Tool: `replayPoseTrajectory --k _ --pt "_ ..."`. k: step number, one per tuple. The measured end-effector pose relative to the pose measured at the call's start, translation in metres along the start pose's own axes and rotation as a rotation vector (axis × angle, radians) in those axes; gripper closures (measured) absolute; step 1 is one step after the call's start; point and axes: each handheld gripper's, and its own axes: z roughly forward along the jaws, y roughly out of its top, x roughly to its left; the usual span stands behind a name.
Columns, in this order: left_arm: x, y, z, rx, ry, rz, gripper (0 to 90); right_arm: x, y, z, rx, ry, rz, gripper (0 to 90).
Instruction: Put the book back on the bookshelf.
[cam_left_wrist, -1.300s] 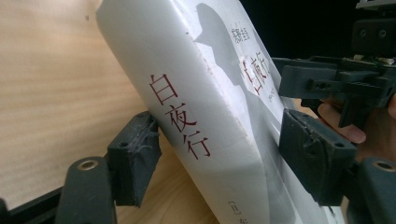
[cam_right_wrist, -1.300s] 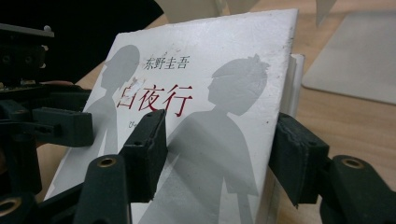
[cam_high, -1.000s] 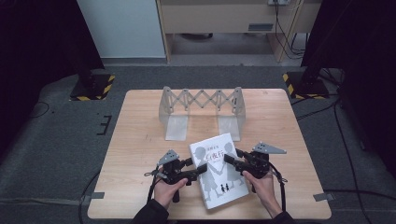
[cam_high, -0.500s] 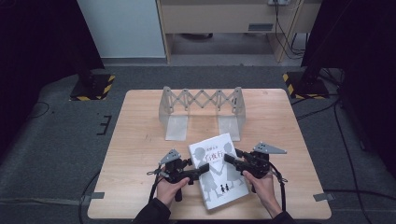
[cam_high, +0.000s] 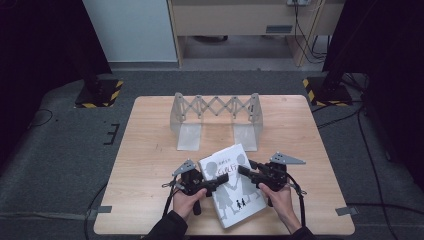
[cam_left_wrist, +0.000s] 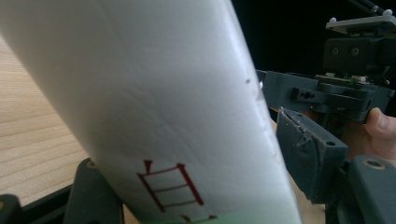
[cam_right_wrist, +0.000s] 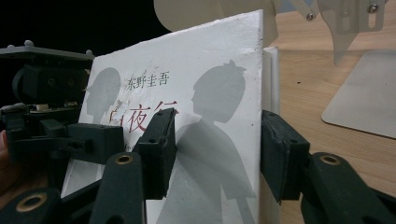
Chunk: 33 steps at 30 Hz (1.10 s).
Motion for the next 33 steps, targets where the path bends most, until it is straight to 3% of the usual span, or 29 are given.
replayPoseTrajectory --k 4,7,11,15,17,22,29,30,33 --pt "-0.004 0.002 -0.002 -0.010 0.001 -0.015 37.8 -0.002 0.000 0.000 0.002 0.009 0.019 49.6" --pt "-0.007 0.003 -0.004 -0.017 -0.006 -0.033 40.7 -0.003 0.001 -0.003 -0.002 0.011 0.005 48.3" --pt "-0.009 0.008 -0.007 -0.011 -0.022 -0.062 44.3 -0.008 0.006 -0.014 -0.036 0.003 0.006 42.5" --pt "-0.008 0.013 -0.012 -0.011 -0.029 -0.075 46.5 -0.019 0.008 -0.028 -0.054 -0.042 0.026 38.0" --pt "-0.009 0.016 -0.015 -0.016 -0.032 -0.073 47.6 -0.024 0.009 -0.032 -0.050 -0.080 0.026 35.8" --pt "-0.014 0.026 -0.022 -0.033 -0.038 -0.053 50.9 -0.038 0.005 -0.037 0.009 -0.247 -0.030 27.3" --pt "-0.018 0.034 -0.030 -0.044 -0.018 -0.021 52.2 -0.053 -0.003 -0.036 0.174 -0.444 -0.101 16.4" --pt "-0.019 0.035 -0.031 -0.042 -0.016 -0.017 52.3 -0.058 -0.006 -0.035 0.210 -0.462 -0.105 15.3" --pt "-0.023 0.041 -0.036 -0.036 0.002 0.009 52.4 -0.062 -0.009 -0.035 0.240 -0.482 -0.097 14.3"
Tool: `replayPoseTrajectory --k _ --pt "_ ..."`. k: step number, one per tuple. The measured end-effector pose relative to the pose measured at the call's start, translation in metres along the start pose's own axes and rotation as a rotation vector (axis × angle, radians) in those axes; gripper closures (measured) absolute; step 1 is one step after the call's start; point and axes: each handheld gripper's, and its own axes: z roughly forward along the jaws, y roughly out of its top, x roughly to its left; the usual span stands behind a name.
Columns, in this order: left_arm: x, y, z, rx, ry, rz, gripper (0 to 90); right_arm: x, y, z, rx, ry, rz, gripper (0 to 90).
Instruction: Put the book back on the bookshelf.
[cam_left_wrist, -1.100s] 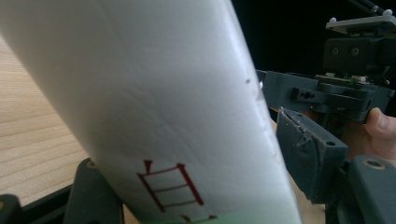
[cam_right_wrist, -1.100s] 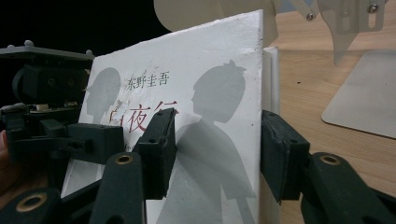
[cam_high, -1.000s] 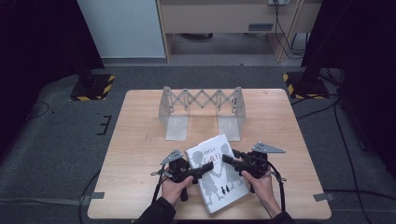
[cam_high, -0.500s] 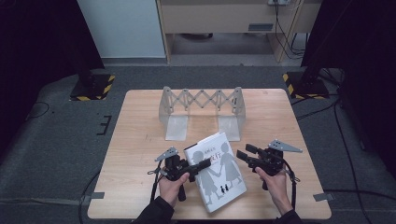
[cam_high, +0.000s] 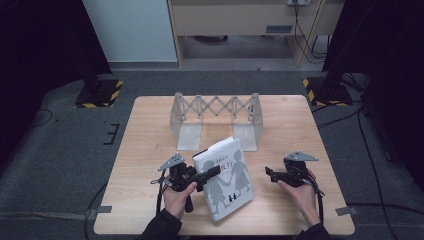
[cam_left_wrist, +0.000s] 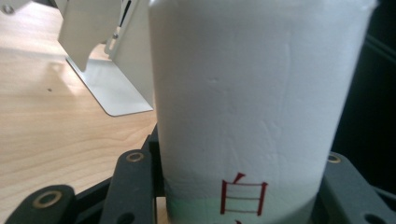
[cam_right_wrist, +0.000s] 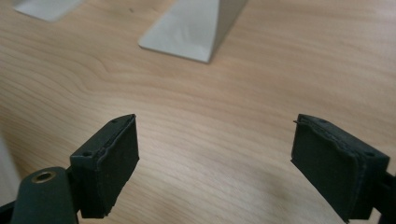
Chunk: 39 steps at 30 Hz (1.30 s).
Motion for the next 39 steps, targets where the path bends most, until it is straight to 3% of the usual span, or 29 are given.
replayPoseTrajectory --k 2,8,17,24,39 --pt "-0.003 0.004 -0.003 0.008 0.013 0.013 52.4 -0.003 -0.003 0.003 0.035 -0.024 0.004 13.9" --pt "-0.011 0.015 -0.011 0.031 0.047 0.081 52.4 -0.007 -0.005 0.004 0.058 -0.049 -0.011 13.1" --pt "-0.014 0.029 -0.026 0.034 0.122 0.141 52.3 -0.015 -0.011 0.007 0.097 -0.086 -0.028 11.4" --pt "-0.015 0.036 -0.035 0.033 0.166 0.165 52.2 -0.014 -0.014 0.011 0.135 -0.094 -0.049 9.7" --pt "-0.012 0.055 -0.064 -0.034 0.237 0.188 52.1 -0.012 -0.018 0.014 0.094 -0.108 -0.037 6.9"
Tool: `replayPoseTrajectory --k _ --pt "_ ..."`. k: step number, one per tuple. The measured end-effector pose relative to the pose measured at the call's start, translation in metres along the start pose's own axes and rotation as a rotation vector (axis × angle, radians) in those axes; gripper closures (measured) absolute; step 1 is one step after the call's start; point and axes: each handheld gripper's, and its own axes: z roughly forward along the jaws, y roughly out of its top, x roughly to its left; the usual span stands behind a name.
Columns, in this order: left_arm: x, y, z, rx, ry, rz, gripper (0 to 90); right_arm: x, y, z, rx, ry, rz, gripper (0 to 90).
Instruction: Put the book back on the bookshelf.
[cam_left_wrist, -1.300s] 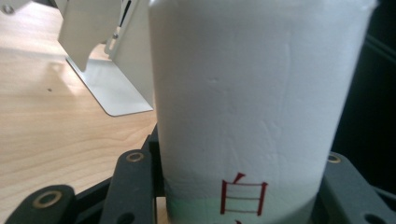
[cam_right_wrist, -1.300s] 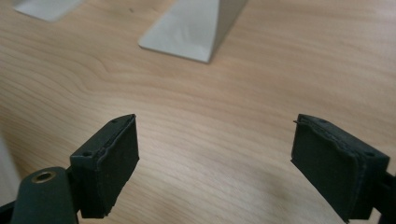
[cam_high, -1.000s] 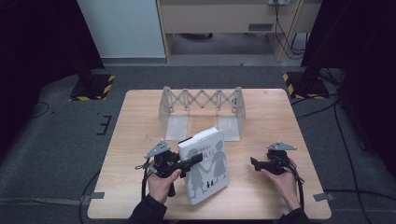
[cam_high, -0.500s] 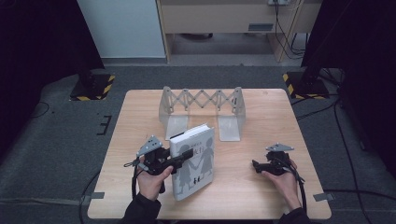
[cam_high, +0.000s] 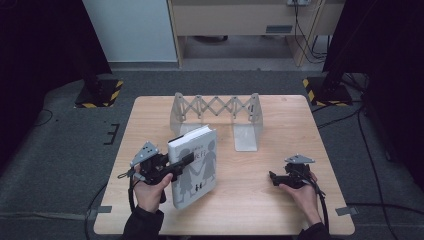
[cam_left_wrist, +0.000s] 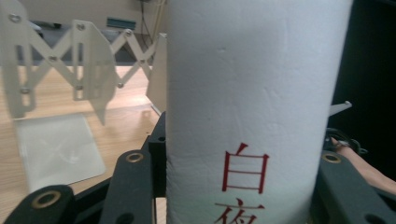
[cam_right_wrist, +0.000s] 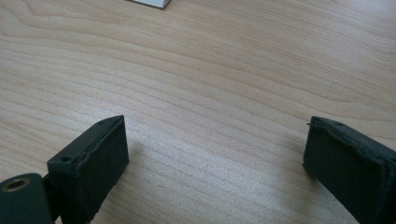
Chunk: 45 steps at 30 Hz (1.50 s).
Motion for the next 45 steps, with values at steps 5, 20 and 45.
replayPoseTrajectory --k 5,20,45 --pt "0.006 0.002 -0.003 0.000 0.030 -0.002 52.1 0.000 0.000 0.000 0.000 0.000 0.000 6.8" --pt "0.027 0.026 -0.014 -0.047 0.108 -0.002 52.1 0.001 0.000 0.000 0.004 0.000 0.001 6.3" --pt "0.060 0.060 0.047 -0.062 0.270 0.013 52.2 0.001 0.000 0.001 0.003 -0.003 -0.003 5.5"
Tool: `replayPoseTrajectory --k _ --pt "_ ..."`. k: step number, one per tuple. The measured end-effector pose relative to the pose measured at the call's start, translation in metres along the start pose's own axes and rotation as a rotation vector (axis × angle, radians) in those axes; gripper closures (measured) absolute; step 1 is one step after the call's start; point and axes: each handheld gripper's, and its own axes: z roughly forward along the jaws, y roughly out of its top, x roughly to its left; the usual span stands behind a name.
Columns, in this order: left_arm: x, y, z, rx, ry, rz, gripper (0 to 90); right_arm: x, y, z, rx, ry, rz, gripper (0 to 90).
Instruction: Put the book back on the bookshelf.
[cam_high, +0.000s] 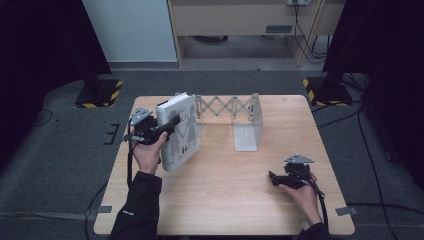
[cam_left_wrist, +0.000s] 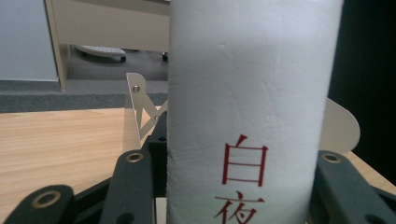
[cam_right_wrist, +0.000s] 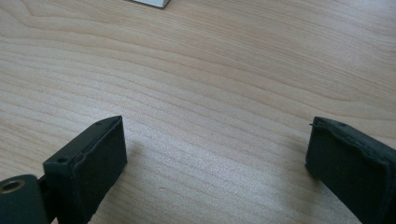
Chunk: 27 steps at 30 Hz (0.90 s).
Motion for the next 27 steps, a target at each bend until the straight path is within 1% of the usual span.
replayPoseTrajectory --k 6,10,12,16,19,25,27 --pt "0.000 -0.002 0.015 -0.001 0.038 0.011 52.2 0.000 0.000 0.000 0.000 0.000 -0.001 5.5" --pt "0.003 -0.003 0.022 -0.007 0.052 0.004 52.2 0.000 0.000 0.000 0.001 0.000 0.002 5.4" --pt "0.002 -0.003 0.024 -0.010 0.060 0.015 52.2 0.000 0.000 0.000 0.000 0.000 -0.001 5.4" --pt "0.003 -0.004 0.031 -0.002 0.060 0.006 52.1 0.000 0.000 0.000 0.002 0.003 0.001 5.3" --pt "0.002 -0.005 0.035 0.005 0.060 0.013 52.1 0.000 0.000 0.000 0.003 0.002 0.000 5.2" --pt "0.002 -0.008 0.044 0.015 0.079 0.028 52.1 0.000 0.000 0.000 0.003 0.002 0.000 5.1" --pt "0.002 -0.010 0.046 0.018 0.080 0.029 52.1 0.000 0.000 0.000 0.003 0.002 -0.001 5.1"
